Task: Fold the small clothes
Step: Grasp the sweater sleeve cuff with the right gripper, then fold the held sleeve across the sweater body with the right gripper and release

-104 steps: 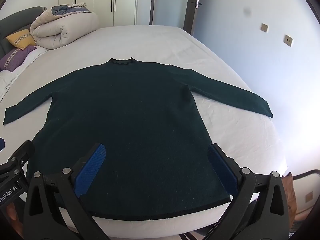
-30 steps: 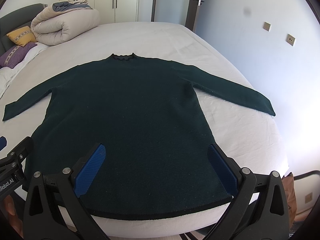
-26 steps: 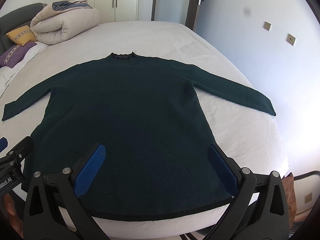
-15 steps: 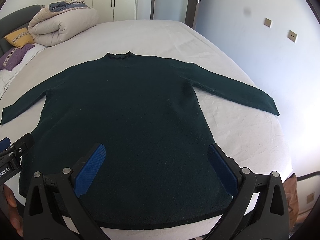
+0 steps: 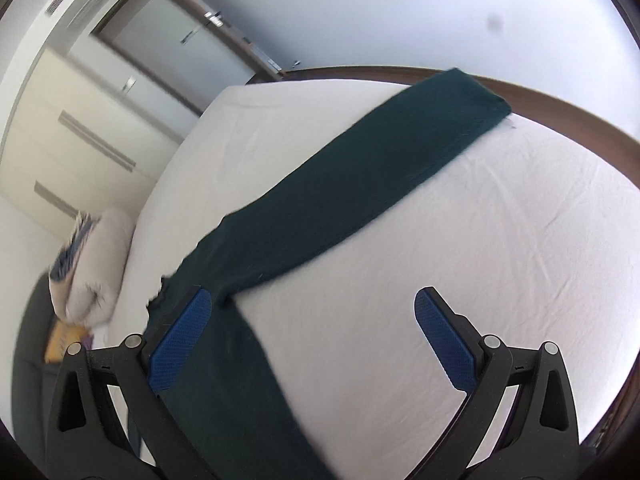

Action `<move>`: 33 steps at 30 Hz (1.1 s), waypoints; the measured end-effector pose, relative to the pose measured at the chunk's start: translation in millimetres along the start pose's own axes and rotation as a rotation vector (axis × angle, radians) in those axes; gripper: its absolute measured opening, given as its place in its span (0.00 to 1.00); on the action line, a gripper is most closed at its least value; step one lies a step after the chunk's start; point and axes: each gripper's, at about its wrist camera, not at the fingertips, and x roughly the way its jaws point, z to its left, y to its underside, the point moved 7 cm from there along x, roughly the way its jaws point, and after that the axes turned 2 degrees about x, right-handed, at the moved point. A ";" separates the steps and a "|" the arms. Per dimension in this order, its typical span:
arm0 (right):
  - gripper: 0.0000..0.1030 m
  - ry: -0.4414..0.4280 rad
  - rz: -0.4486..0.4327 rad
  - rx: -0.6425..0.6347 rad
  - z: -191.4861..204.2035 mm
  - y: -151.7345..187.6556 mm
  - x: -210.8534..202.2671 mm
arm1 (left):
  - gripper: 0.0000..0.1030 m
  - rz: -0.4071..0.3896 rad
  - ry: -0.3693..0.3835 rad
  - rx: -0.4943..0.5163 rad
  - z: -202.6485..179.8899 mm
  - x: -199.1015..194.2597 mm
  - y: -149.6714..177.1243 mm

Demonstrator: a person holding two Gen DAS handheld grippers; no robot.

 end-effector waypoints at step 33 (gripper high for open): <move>0.08 -0.126 -0.042 0.031 53.0 -169.6 152.1 | 0.68 0.172 0.340 0.029 -103.0 106.0 -66.0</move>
